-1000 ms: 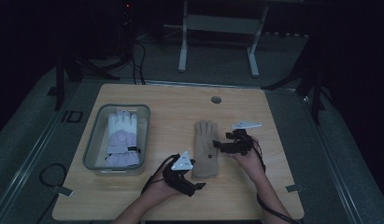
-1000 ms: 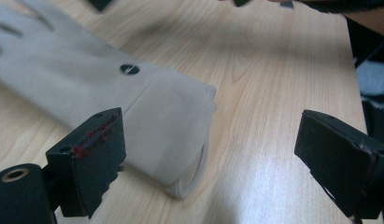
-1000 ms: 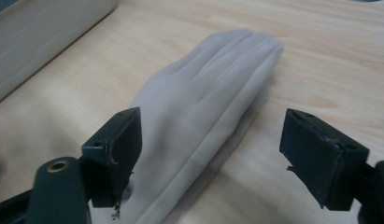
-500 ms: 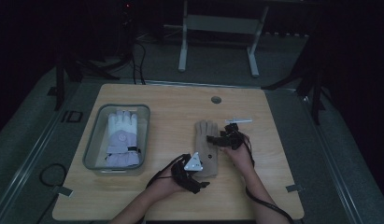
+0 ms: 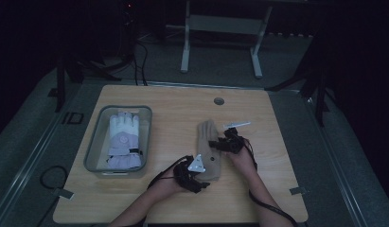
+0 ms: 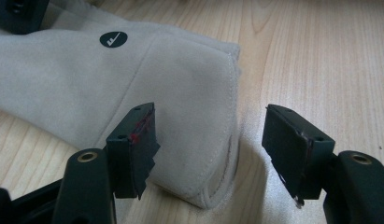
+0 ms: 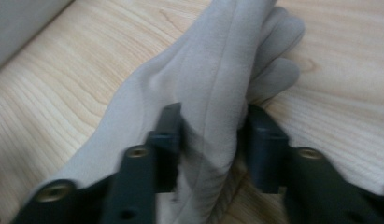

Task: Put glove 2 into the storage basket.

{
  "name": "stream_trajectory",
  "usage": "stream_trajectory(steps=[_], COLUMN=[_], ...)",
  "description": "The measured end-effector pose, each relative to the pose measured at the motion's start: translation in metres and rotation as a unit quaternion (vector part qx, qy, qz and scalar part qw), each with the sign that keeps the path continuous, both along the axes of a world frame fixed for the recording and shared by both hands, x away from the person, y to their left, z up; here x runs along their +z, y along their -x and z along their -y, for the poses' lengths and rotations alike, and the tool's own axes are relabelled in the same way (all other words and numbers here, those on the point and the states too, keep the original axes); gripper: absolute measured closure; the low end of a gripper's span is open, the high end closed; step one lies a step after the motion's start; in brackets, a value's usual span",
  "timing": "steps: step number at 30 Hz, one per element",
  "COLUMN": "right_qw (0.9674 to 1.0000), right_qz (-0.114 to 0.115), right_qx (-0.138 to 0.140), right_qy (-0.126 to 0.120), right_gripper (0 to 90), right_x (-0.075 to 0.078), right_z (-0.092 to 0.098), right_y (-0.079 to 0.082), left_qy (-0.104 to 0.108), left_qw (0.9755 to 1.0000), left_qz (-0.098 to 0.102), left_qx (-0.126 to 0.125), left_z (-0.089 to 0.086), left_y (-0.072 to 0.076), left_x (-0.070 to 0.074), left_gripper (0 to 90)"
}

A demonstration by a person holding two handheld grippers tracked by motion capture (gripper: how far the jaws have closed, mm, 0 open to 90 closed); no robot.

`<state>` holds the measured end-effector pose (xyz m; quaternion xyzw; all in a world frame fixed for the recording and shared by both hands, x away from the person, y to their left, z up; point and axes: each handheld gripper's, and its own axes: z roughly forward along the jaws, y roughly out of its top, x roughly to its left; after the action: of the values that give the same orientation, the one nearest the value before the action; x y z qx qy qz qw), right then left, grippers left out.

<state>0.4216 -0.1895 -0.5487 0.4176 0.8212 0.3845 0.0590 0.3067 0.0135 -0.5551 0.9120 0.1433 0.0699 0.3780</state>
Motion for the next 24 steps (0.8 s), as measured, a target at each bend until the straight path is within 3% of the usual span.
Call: stream_trajectory(steps=[3,5,12,18,21,24], right_qw=[0.9969,0.9948,0.9955,0.9951,0.9955,0.9958], right_qz=[0.056,0.074,0.067,0.066,0.061,0.058], right_qx=[0.018,0.018,0.013,0.021,0.023,0.022], right_qy=[0.053,0.068,0.066,0.071,0.069,0.067], right_gripper=[71.3,72.4,72.9,74.0,74.2,74.6], right_x=[0.004,0.005,0.006,0.008,0.009,0.011], right_z=[-0.01,-0.013,-0.014,-0.019,-0.022,-0.024], right_y=[0.011,0.015,0.015,0.015,0.015,0.015], left_qy=[-0.006,-0.011,-0.031,-0.052,-0.059,-0.064], left_qw=[1.0,0.9999,0.999,0.9975,0.9977,0.9977], left_qz=[0.001,0.003,0.031,0.048,0.034,0.024], left_qx=[0.0,0.001,-0.002,-0.003,0.001,0.003], left_z=[0.0,0.0,0.003,0.005,0.005,0.006], left_y=[0.0,-0.001,0.004,0.004,0.0,0.0], left_x=[0.0,0.0,0.0,0.004,0.008,0.011], left_gripper=[35.8,36.3,39.2,65.7,76.5,79.7])
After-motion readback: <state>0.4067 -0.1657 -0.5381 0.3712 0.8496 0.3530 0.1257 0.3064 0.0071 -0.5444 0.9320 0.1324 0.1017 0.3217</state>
